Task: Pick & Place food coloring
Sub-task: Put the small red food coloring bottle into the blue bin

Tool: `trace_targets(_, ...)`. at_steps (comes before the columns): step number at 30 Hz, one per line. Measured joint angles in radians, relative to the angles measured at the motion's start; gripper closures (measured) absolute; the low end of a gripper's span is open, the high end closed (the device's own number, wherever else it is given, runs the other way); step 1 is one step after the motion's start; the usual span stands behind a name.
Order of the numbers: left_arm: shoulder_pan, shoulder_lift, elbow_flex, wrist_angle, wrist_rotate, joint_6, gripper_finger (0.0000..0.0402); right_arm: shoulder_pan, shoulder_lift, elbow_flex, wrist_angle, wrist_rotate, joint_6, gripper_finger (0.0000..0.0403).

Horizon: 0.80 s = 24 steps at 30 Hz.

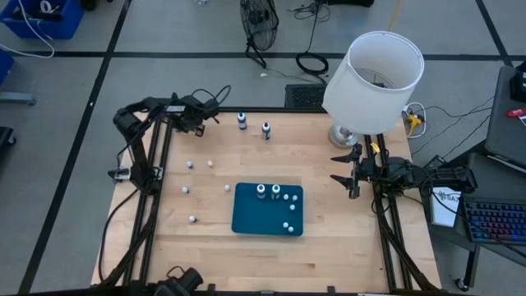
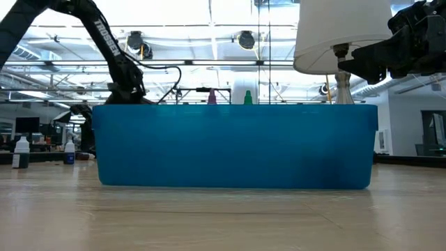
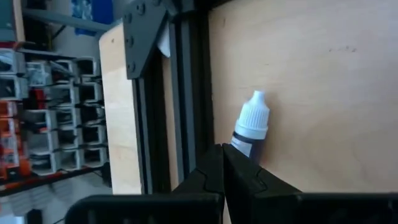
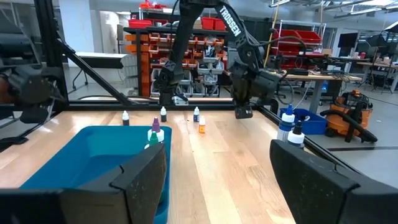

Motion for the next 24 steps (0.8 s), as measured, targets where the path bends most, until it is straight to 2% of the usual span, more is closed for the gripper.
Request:
trace_targets(5,0.001,0.038,0.025,-0.028,-0.002,-0.001,0.0399,0.000,0.000,0.000,0.000,0.000,0.000,0.0129)
trace_targets(12,0.042,0.044,0.062,-0.010,0.225,0.070,0.0400,0.000,0.000,0.000,0.000,0.000,0.000,0.0132)
trace_targets(15,0.050,0.037,0.066,0.009,0.288,0.107,0.0400,0.000,0.000,0.000,0.000,0.000,0.000,0.0132)
trace_targets(21,0.045,0.016,0.065,0.011,0.274,0.165,0.0397,0.000,0.000,0.000,0.000,0.000,0.000,0.0129)
trace_targets(24,0.030,-0.029,0.065,-0.012,0.161,0.129,0.0400,0.000,0.000,0.000,0.000,0.000,0.000,0.0130)
